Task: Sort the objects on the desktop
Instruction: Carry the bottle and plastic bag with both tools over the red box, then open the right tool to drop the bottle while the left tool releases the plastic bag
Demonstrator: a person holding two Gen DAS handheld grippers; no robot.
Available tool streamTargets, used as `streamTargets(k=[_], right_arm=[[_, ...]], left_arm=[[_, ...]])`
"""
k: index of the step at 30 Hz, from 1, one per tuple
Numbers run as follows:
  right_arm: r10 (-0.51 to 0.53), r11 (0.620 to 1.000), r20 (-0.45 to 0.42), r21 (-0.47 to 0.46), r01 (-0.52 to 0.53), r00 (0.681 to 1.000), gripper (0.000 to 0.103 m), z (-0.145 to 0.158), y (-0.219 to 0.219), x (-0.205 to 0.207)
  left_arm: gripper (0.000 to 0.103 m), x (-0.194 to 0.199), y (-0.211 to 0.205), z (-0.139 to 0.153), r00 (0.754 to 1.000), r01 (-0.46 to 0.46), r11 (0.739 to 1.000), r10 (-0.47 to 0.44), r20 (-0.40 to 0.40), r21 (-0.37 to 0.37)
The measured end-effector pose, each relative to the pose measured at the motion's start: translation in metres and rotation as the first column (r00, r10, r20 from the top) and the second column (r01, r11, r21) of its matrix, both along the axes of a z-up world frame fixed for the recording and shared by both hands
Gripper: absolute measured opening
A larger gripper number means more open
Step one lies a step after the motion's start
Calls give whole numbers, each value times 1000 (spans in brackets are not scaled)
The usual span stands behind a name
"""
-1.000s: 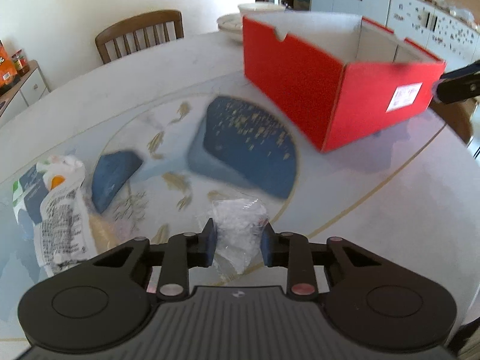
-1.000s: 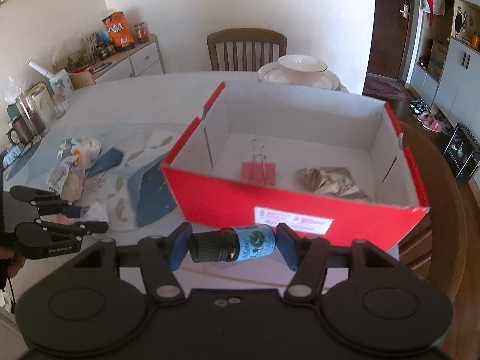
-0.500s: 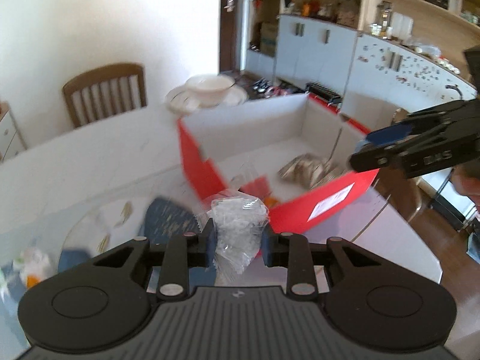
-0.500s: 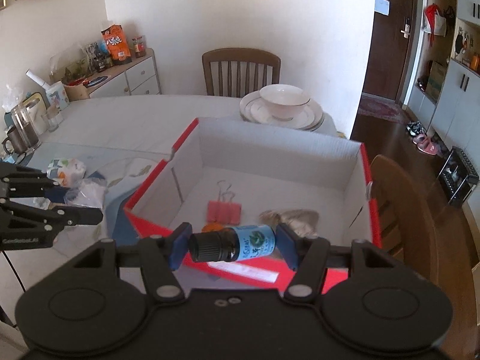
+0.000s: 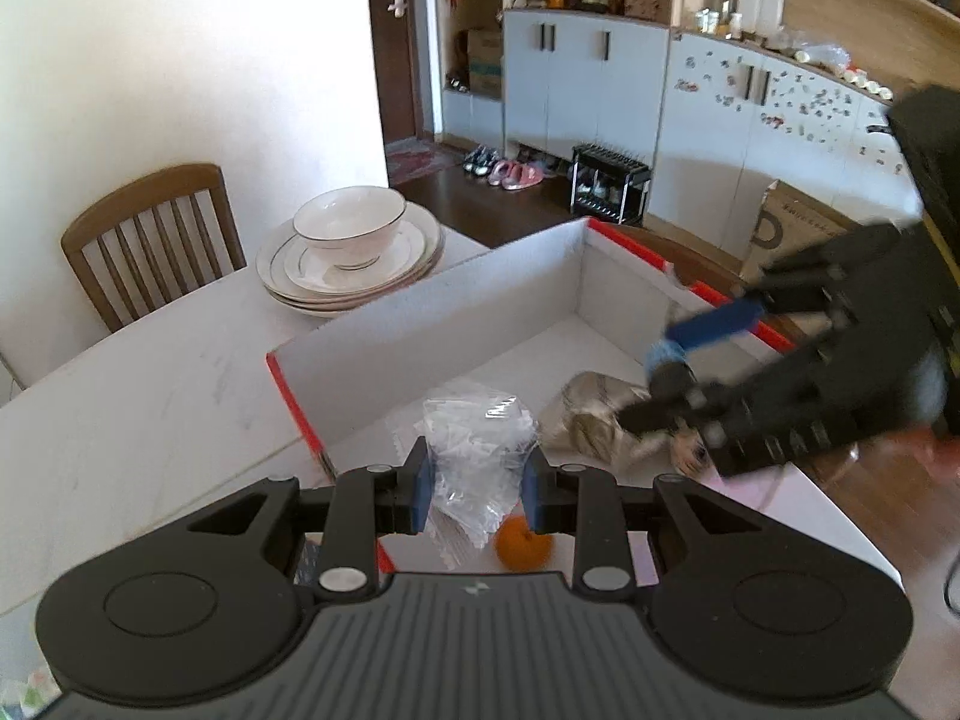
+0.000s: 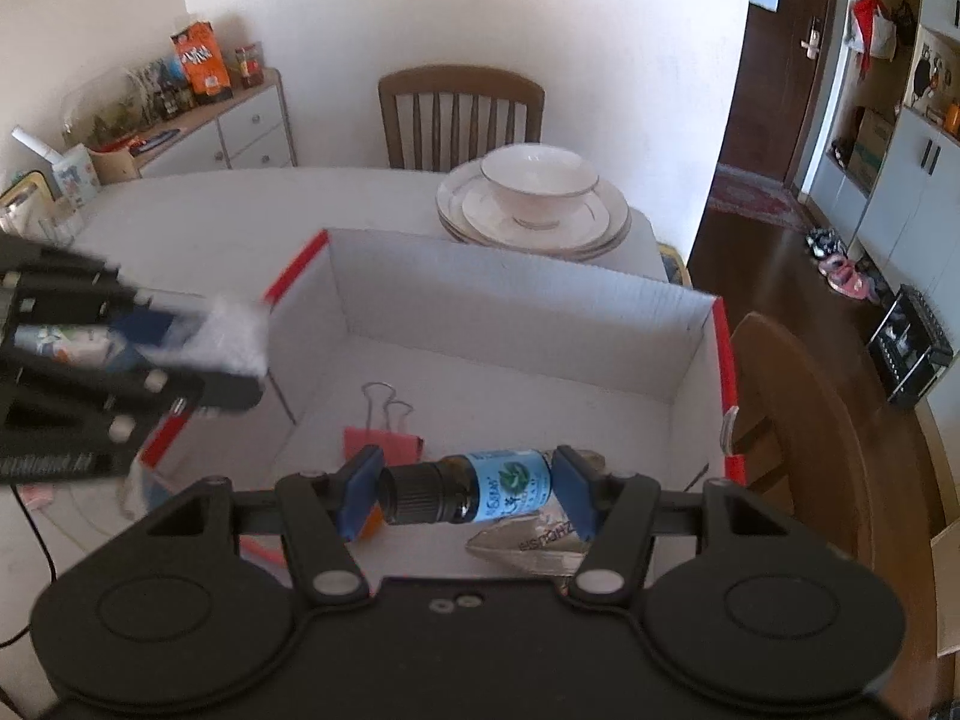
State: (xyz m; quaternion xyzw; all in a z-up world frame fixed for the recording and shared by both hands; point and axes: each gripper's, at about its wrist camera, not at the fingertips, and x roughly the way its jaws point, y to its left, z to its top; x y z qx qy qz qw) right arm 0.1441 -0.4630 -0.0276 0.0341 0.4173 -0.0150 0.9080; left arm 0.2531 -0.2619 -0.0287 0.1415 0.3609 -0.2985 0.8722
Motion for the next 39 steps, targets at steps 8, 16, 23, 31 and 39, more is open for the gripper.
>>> streamTargets(k=[8, 16, 23, 31, 39], right_arm=[[-17, 1000, -70, 1, 17, 997, 61, -25, -2, 20], [14, 1000, -152, -12, -16, 988, 61, -45, 7, 37], [42, 999, -215, -12, -46, 976, 61, -56, 14, 48], [47, 999, -282, 32, -40, 958, 60, -66, 15, 58], [54, 998, -320, 32, -46, 946, 61, -68, 17, 60]], left_arm=[[28, 68, -27, -24, 997, -33, 995, 39, -62, 94], [28, 111, -58, -45, 992, -21, 983, 43, -116, 181], [28, 132, -74, -70, 980, 21, 966, 31, -197, 257], [28, 134, -83, -92, 965, 64, 950, 19, -261, 307], [28, 133, -90, -108, 946, 101, 934, 16, -323, 343]])
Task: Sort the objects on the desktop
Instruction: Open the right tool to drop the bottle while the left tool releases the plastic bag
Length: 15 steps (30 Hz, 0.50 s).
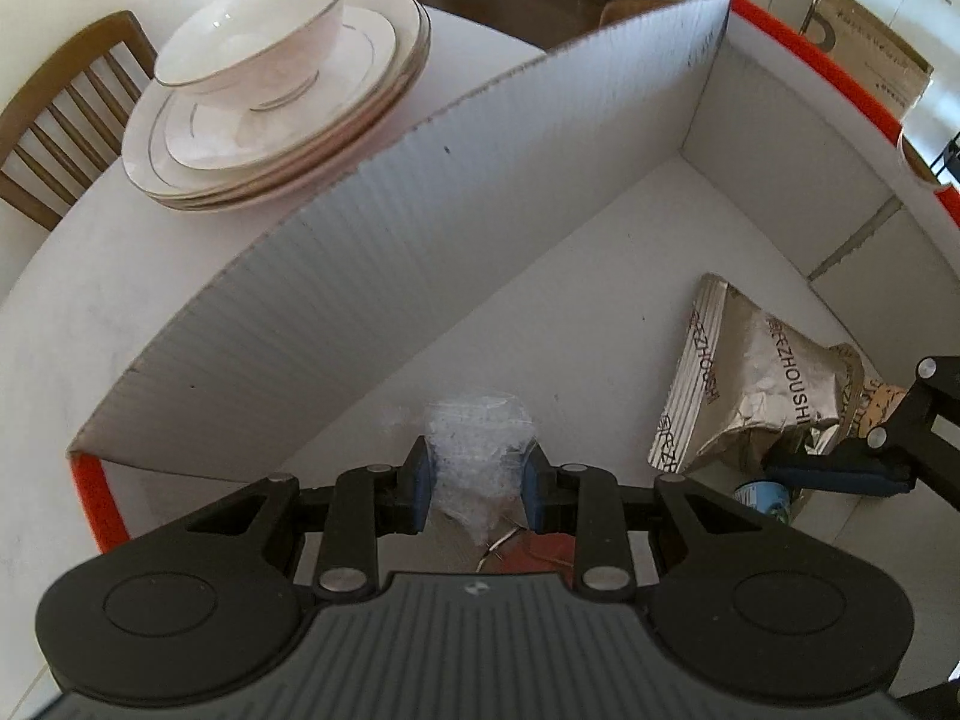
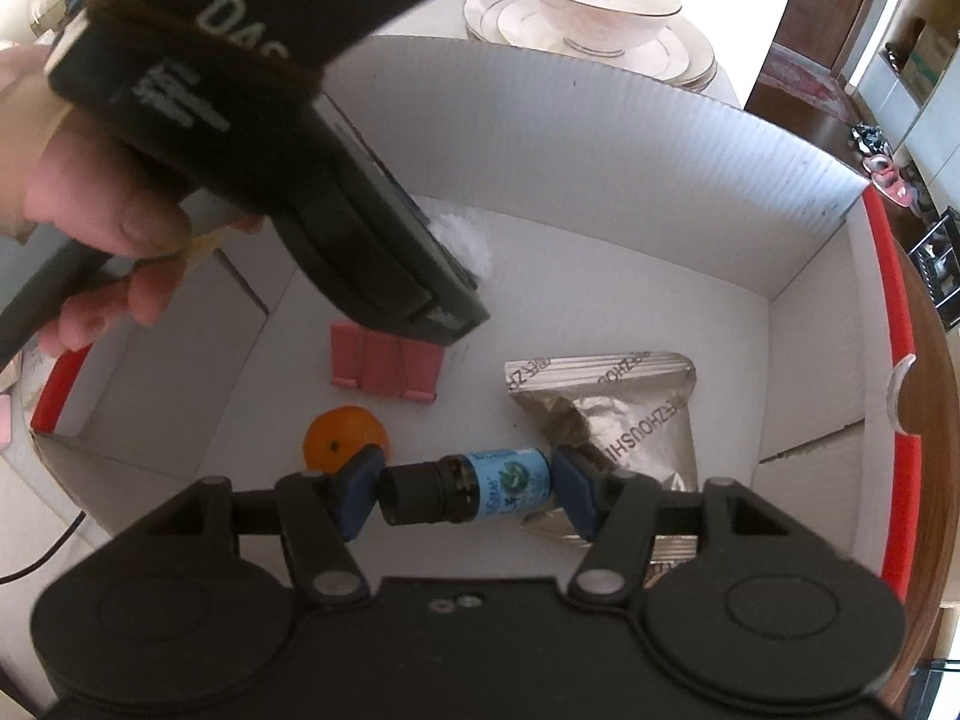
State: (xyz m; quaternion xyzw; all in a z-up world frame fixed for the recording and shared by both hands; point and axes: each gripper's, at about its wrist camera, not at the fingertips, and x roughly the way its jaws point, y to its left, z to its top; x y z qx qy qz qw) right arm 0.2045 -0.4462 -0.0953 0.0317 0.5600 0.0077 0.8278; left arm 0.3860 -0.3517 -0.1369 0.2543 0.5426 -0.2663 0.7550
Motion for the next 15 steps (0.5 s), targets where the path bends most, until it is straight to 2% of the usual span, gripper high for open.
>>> streamTargets(k=[7, 9, 12, 14, 15], right_arm=[[-28, 999, -11, 23, 28, 1000, 64, 1, -4, 2], [-36, 999, -11, 35, 36, 999, 67, 1, -5, 1], [-46, 998, -11, 49, 46, 999, 77, 2, -7, -1], [-57, 996, -10, 62, 58, 998, 82, 3, -10, -4], [-62, 996, -8, 68, 62, 998, 82, 4, -11, -5]], left_arm=[[29, -3, 2, -4, 1000, 0, 1000, 0, -15, 6], [29, -4, 4, -4, 1000, -9, 1000, 9, -18, -5], [31, -5, 8, -4, 1000, -24, 1000, 24, -17, -12], [37, -6, 10, -3, 999, -37, 999, 37, -10, -4], [50, -7, 11, -2, 999, -43, 999, 43, -5, -4]])
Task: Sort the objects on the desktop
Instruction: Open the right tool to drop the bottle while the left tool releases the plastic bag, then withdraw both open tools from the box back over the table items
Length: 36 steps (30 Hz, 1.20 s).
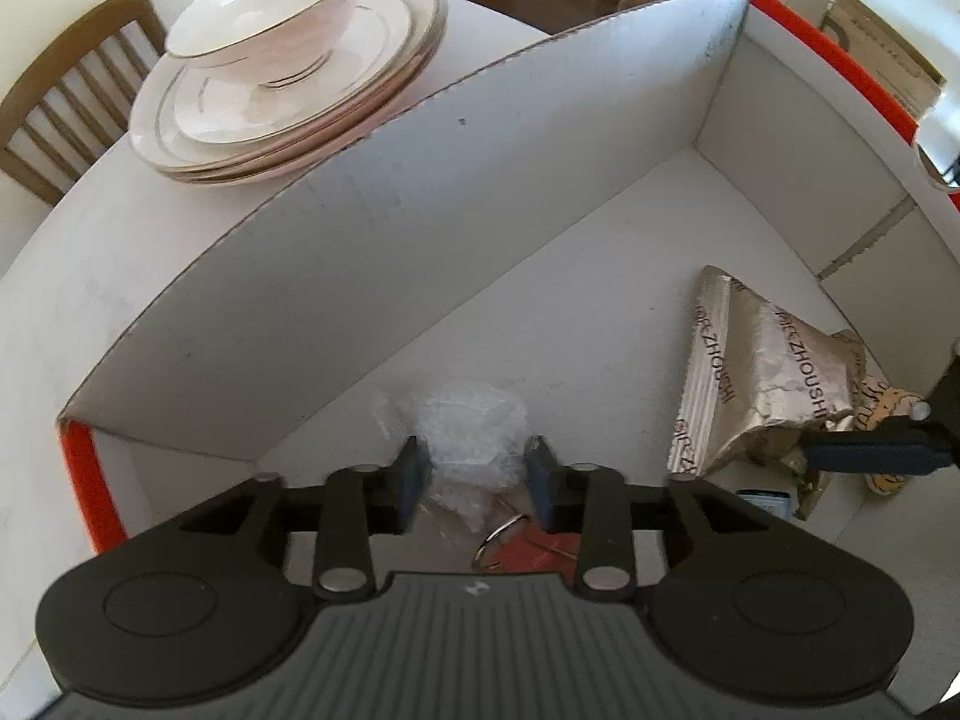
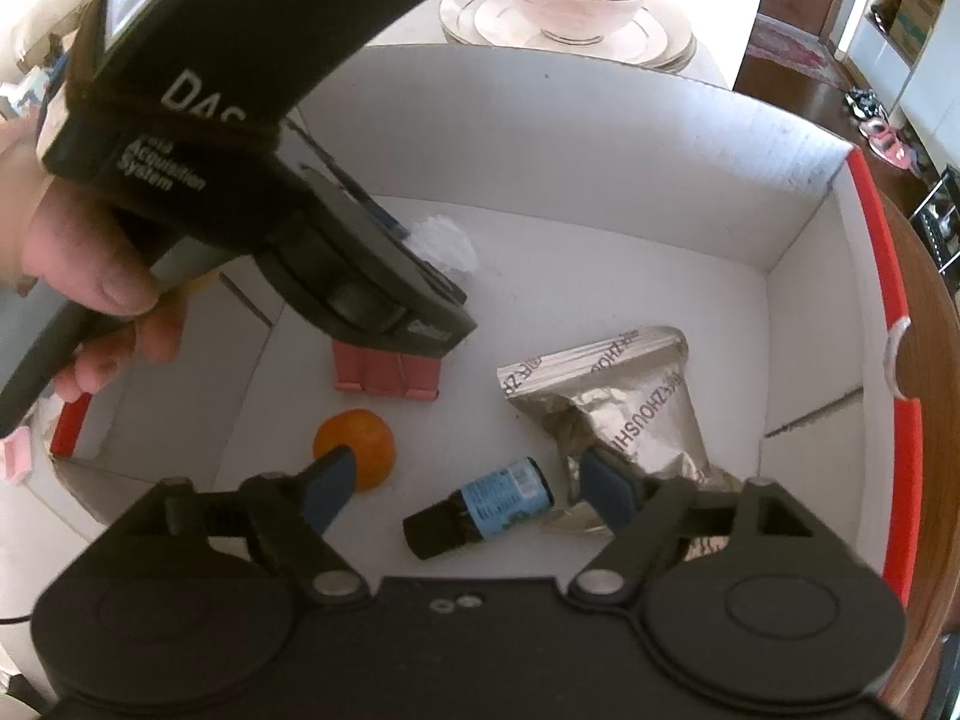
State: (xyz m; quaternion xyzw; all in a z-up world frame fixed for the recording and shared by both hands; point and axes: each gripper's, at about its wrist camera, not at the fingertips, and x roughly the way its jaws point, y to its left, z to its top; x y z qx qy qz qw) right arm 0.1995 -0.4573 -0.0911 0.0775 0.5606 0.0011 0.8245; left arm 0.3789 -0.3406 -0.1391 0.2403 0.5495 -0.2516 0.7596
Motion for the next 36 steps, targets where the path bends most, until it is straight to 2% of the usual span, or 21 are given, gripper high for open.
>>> streamTargets(k=[1, 3, 9, 17, 25, 27, 36], right_arm=[[-7, 1000, 7, 4, 7, 1000, 84, 1, -2, -2], [-22, 1000, 23, 4, 21, 999, 87, 6, -7, -5], [-71, 997, 78, 44, 68, 994, 90, 18, -17, -18], [-76, 997, 203, 13, 75, 976, 93, 35, -16, -44], [-80, 995, 293, -33, 94, 953, 96, 36, -12, -54], [-85, 995, 310, -32, 100, 947, 101, 40, -10, -59], [-143, 988, 357, -4, 155, 923, 103, 57, -4, -80]], left_arm=[[63, -1, 1, 2, 1000, -3, 1000, 3, 8, -4], [70, -5, 1, 7, 999, -12, 1000, 13, 33, -24], [70, -13, 11, 26, 997, -41, 994, 47, 56, -100], [70, -24, 23, 51, 994, -35, 984, 52, 91, -177], [70, -42, 38, 83, 983, -20, 969, 64, 175, -245], [70, -46, 43, 88, 980, -22, 964, 74, 185, -266], [75, -79, 78, 113, 968, -16, 939, 101, 231, -344]])
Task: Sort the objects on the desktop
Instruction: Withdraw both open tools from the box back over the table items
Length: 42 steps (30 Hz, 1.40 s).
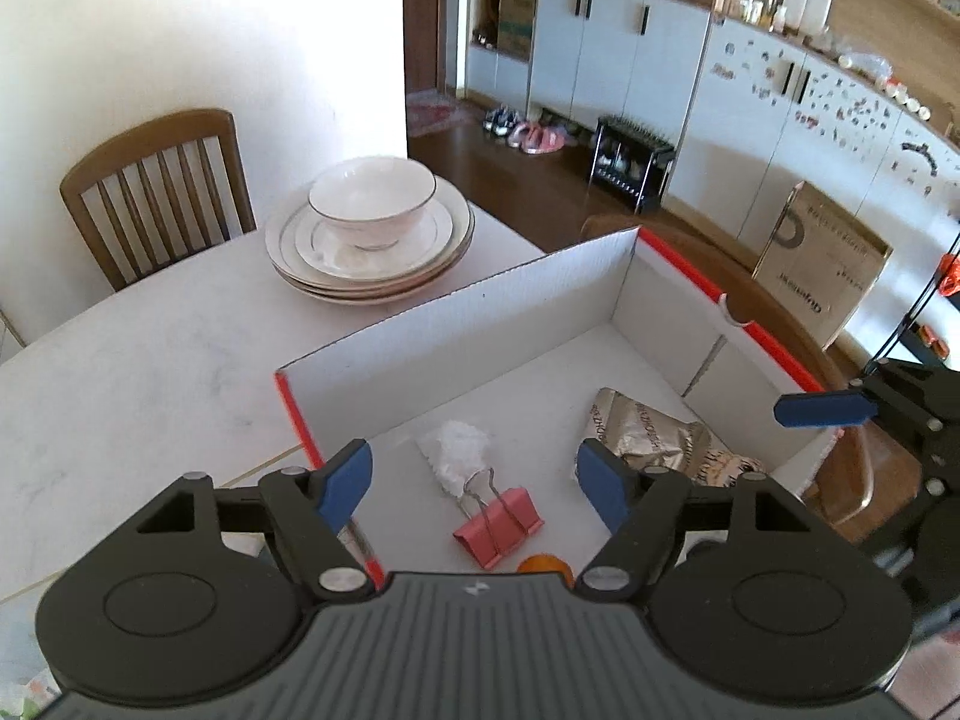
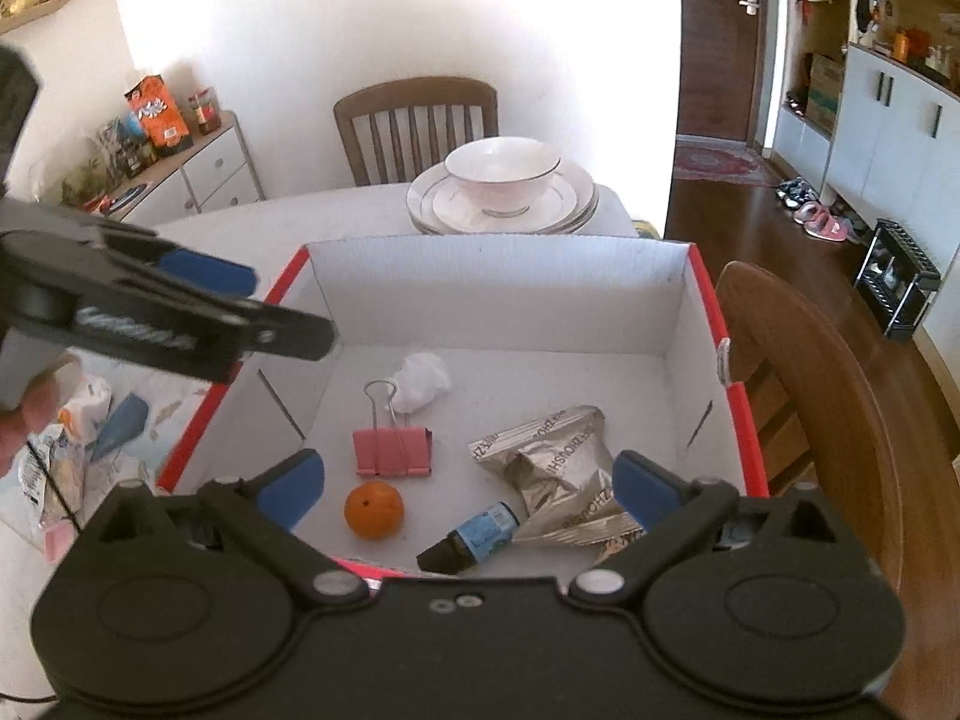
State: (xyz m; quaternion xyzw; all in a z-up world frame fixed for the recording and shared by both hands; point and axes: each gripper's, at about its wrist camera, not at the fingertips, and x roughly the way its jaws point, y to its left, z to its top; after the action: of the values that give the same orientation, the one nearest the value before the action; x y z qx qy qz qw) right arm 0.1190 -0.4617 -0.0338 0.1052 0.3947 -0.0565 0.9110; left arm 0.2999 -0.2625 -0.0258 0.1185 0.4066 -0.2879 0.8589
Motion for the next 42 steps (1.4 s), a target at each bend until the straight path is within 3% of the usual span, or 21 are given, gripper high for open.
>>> streamTargets(k=[4, 17, 22, 42], right_arm=[[-27, 1000, 13, 2, 27, 1000, 103, 4, 9, -5], [-33, 999, 46, 1, 33, 998, 103, 11, 75, -13], [-11, 1000, 51, -14, 12, 999, 103, 13, 106, -11], [4, 999, 49, -44, -1, 999, 102, 7, 205, 5]], left_arm=[[79, -20, 22, 9, 999, 1, 1000, 0, 38, -18], [84, -66, 121, 23, 996, -80, 989, 85, 33, -121], [90, -80, 156, 18, 994, -94, 988, 99, 35, -126], [96, -119, 283, -23, 990, -134, 976, 138, 11, -170]])
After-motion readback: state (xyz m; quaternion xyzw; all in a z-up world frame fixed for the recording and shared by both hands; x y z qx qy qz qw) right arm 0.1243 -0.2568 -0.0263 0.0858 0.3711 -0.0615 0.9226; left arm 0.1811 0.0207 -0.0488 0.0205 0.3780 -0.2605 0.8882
